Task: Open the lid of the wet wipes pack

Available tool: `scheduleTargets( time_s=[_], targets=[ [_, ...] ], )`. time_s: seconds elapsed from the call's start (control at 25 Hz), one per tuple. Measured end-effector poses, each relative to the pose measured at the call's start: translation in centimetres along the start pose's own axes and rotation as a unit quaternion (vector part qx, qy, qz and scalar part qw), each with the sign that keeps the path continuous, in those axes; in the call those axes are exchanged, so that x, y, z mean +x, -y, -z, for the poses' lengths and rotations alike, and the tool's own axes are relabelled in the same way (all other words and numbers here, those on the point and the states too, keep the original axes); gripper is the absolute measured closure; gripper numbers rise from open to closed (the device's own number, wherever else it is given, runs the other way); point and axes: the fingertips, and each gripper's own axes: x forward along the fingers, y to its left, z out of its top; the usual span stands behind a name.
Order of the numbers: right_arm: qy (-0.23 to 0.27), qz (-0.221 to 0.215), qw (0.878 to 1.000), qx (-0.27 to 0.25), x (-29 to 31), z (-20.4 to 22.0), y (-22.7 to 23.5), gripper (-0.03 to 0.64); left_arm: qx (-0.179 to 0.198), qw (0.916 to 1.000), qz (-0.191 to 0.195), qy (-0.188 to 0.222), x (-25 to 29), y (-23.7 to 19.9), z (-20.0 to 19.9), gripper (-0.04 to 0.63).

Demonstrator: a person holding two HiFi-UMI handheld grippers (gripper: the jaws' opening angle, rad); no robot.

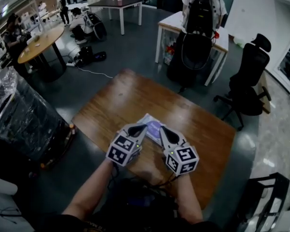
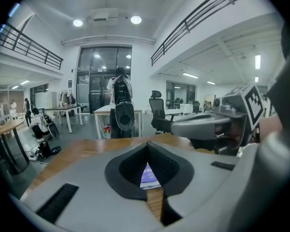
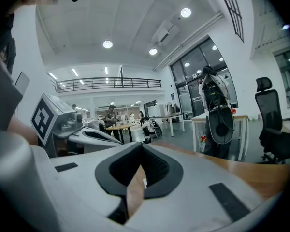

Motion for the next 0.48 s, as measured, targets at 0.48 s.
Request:
scheduleTargets(
  time_s=[0.48],
  targets=[
    [-0.052,0.045,0.998,0.016,2.8,4.2,1.8,0.606,0.034,0.9949,0.048,-0.082,4.7,-2.8,5.1,0.589]
  ],
)
